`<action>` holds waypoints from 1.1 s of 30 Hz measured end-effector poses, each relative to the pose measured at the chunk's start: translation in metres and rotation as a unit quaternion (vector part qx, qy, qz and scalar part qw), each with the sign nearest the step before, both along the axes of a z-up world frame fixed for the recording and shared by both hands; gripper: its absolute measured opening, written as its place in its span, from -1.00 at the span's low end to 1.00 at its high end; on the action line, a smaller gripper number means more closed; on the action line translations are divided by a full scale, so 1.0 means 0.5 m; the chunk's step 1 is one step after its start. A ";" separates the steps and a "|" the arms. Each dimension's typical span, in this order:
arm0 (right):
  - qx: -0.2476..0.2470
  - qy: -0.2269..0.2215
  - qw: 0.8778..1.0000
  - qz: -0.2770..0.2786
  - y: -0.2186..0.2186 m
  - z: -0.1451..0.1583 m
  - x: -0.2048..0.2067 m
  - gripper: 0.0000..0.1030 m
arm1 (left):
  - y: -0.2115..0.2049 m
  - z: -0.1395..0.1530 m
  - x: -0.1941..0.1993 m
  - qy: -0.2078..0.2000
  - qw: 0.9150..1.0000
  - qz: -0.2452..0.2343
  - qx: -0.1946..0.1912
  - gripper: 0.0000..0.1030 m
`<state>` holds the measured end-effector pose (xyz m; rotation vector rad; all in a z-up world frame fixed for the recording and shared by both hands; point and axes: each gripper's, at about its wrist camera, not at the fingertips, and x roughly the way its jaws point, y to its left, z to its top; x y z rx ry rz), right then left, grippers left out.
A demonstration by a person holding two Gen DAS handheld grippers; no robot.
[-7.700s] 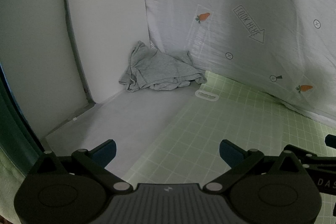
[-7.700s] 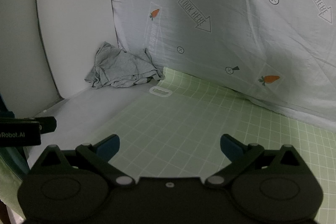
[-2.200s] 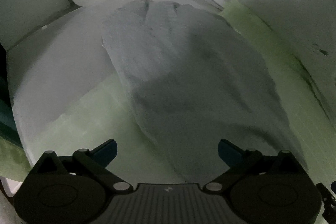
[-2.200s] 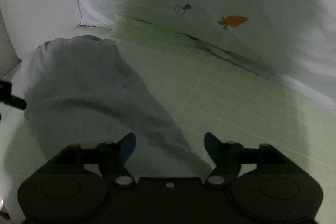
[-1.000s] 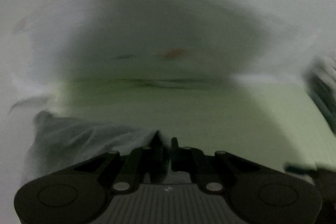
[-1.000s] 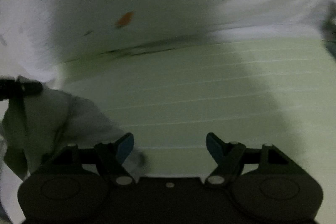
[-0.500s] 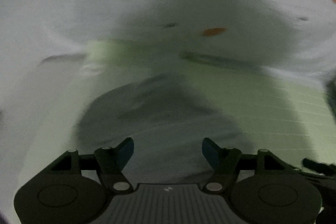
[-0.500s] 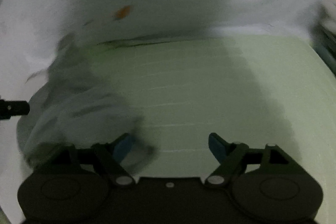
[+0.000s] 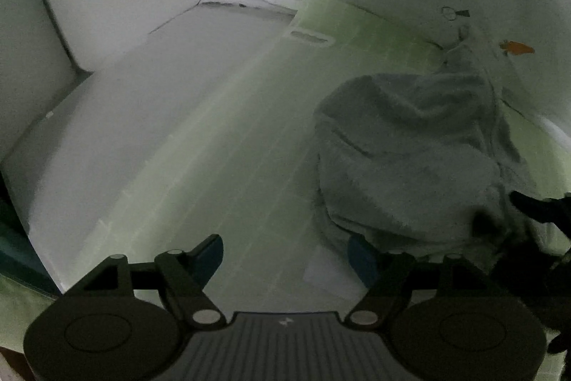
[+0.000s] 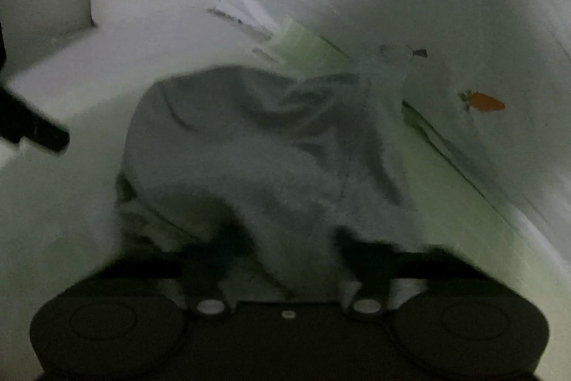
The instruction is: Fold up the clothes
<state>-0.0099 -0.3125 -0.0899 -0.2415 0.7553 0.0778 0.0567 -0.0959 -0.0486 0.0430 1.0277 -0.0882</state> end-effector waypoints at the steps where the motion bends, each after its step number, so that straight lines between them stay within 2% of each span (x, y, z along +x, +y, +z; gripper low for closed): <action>1: 0.019 -0.010 1.000 -0.005 -0.020 0.017 0.002 -0.82 | 0.002 0.000 0.003 0.000 1.000 0.000 -0.002 0.51; 3: 0.063 -0.056 0.996 -0.041 -0.078 0.072 0.000 -0.83 | -0.002 0.005 0.011 -0.003 1.000 0.001 -0.005 0.51; 5: 0.054 -0.111 0.987 -0.104 -0.154 0.135 0.001 -0.83 | -0.015 0.007 0.027 -0.007 1.000 0.001 -0.008 0.51; 6: 0.051 -0.137 0.979 -0.141 -0.205 0.167 0.002 -0.98 | -0.023 0.007 0.036 -0.009 1.000 -0.002 -0.009 0.51; 7: 0.061 -0.150 0.971 -0.176 -0.257 0.191 0.004 -0.99 | -0.032 0.006 0.046 -0.011 1.000 -0.004 -0.009 0.51; 9: 0.068 -0.168 0.945 -0.273 -0.372 0.217 0.003 -0.94 | -0.051 0.004 0.060 -0.010 1.000 -0.013 -0.012 0.51; 11: 0.034 -0.152 0.921 -0.357 -0.450 0.208 0.003 -0.87 | -0.073 0.002 0.074 -0.007 1.000 -0.025 -0.013 0.52; 12: -0.002 -0.136 0.908 -0.397 -0.475 0.199 -0.001 -0.67 | -0.084 -0.001 0.079 -0.006 0.999 -0.032 -0.012 0.52; 13: -0.018 -0.122 0.899 -0.420 -0.488 0.190 -0.011 -0.52 | -0.096 -0.004 0.080 -0.004 0.999 -0.042 -0.010 0.52; 14: -0.025 -0.113 0.893 -0.435 -0.497 0.180 -0.025 -0.26 | -0.108 -0.007 0.081 -0.003 0.999 -0.052 -0.008 0.53; 15: -0.005 -0.111 0.896 -0.430 -0.494 0.169 -0.044 0.00 | -0.119 -0.012 0.083 0.001 0.998 -0.061 -0.006 0.55; 17: 0.043 -0.096 0.907 -0.407 -0.467 0.138 -0.076 0.04 | -0.138 -0.023 0.082 0.010 0.997 -0.082 -0.002 0.56; 20: 0.101 -0.039 0.919 -0.378 -0.394 0.070 -0.105 0.04 | -0.168 -0.034 0.080 0.023 0.993 -0.112 -0.004 0.56; 21: 0.125 -0.023 0.920 -0.370 -0.370 0.049 -0.113 0.04 | -0.176 -0.037 0.082 0.024 0.993 -0.119 -0.002 0.56; 24: 0.220 0.001 0.911 -0.348 -0.308 0.005 -0.129 0.04 | -0.196 -0.046 0.090 0.026 0.990 -0.136 0.003 0.57; 25: 0.239 0.007 0.910 -0.338 -0.289 -0.002 -0.127 0.04 | -0.197 -0.047 0.092 0.028 0.990 -0.139 0.005 0.57; 26: 0.249 0.012 0.912 -0.325 -0.265 -0.006 -0.121 0.03 | -0.195 -0.048 0.094 0.030 0.990 -0.140 0.006 0.58; 29: 0.244 0.017 0.930 -0.276 -0.205 -0.006 -0.087 0.03 | -0.186 -0.047 0.102 0.033 0.990 -0.136 0.005 0.58; 33: 0.267 0.016 0.923 -0.276 -0.197 -0.010 -0.073 0.03 | -0.168 -0.041 0.107 0.030 0.991 -0.126 0.007 0.58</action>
